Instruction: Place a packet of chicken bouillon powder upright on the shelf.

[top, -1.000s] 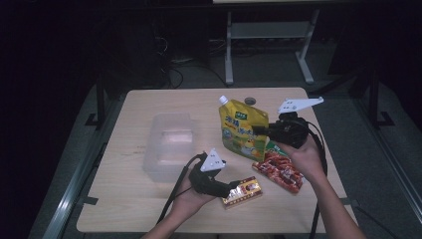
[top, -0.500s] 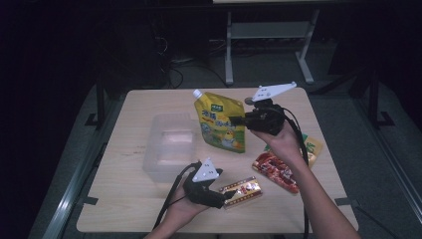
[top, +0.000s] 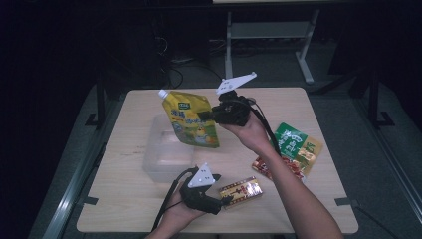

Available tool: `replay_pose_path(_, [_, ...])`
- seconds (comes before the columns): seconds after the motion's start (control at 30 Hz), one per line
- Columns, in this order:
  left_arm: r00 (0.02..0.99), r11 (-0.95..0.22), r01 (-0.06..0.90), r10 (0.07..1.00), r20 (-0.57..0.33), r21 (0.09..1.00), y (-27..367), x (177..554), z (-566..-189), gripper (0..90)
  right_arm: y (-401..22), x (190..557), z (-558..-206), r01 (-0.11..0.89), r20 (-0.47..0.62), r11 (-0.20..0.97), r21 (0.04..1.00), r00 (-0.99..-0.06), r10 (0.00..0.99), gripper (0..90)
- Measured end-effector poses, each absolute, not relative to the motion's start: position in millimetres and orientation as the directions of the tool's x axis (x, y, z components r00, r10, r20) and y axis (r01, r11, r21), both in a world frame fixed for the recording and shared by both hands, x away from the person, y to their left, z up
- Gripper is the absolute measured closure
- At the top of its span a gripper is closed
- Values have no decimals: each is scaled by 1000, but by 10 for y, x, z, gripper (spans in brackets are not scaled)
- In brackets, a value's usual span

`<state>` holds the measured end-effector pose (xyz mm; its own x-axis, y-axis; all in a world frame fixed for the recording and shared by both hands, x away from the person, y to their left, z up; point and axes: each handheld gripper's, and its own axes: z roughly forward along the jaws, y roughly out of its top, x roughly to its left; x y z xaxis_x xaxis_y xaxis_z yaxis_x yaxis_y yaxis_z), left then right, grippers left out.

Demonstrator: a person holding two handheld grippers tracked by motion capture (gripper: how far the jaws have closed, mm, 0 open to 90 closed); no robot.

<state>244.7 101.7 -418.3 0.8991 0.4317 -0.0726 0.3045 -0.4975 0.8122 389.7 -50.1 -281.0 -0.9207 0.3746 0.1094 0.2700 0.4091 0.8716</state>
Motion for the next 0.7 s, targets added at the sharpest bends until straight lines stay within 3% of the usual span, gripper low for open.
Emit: replay_pose_path(0.7, [908,-499,296,412,-78,815,1071,2408,-4240,224,206,3968,-3104,267,157,412,871,-946,282,897])
